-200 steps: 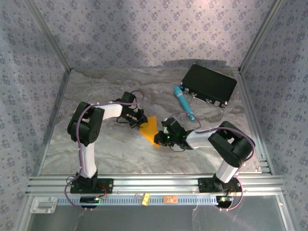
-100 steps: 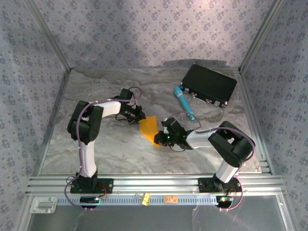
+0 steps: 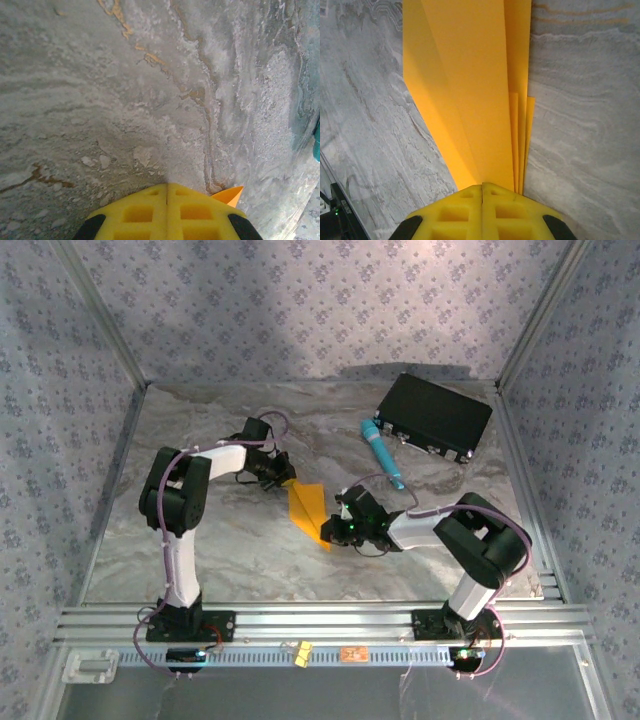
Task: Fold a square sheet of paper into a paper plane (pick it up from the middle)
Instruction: Fourth fold the wing at the center of the table.
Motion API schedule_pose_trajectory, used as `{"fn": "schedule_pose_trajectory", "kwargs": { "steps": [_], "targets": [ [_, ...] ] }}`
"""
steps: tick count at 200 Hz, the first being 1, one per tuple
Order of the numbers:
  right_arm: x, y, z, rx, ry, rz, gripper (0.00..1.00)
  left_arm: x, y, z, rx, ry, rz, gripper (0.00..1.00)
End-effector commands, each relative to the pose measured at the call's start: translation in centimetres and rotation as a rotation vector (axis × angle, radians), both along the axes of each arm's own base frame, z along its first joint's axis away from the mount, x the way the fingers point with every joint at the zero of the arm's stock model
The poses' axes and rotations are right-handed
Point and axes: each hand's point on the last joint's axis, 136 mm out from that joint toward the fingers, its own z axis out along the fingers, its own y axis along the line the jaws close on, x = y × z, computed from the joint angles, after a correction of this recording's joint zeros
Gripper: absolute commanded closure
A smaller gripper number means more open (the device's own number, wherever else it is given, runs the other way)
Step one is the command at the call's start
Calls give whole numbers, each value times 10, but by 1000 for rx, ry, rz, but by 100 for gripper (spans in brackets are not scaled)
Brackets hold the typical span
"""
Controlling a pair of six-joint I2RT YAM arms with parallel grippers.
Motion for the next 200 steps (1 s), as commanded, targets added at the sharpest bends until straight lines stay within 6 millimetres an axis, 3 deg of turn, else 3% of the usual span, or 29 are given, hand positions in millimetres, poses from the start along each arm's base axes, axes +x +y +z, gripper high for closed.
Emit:
{"fn": "schedule_pose_trajectory", "kwargs": {
  "steps": [1, 48, 75, 96, 119, 148, 175, 200],
  "targets": [
    [-48, -44, -53, -206, 193, 36, 100, 23, 28, -8, 105, -64, 62, 94],
    [-49, -42, -46, -195, 181, 77, 100, 16, 28, 43, 67, -155, 67, 89],
    [-47, -42, -45, -198, 183, 85, 100, -6, 23, 60, 46, -183, 53, 88],
    [-44, -41, -44, -196, 181, 84, 100, -30, 5, 64, 3, -189, 8, 88],
    [-42, -40, -43, -194, 179, 82, 100, -57, -21, 60, -46, -198, -82, 88],
    [-42, -39, -42, -193, 179, 80, 100, -78, -37, 33, -47, -156, -152, 90],
    [-41, -38, -39, -183, 176, 82, 100, -79, -32, 8, 0, -121, -154, 91],
    [-33, -28, -24, -136, 136, 84, 100, -82, -19, -11, 83, -105, -158, 92]
  ]
}}
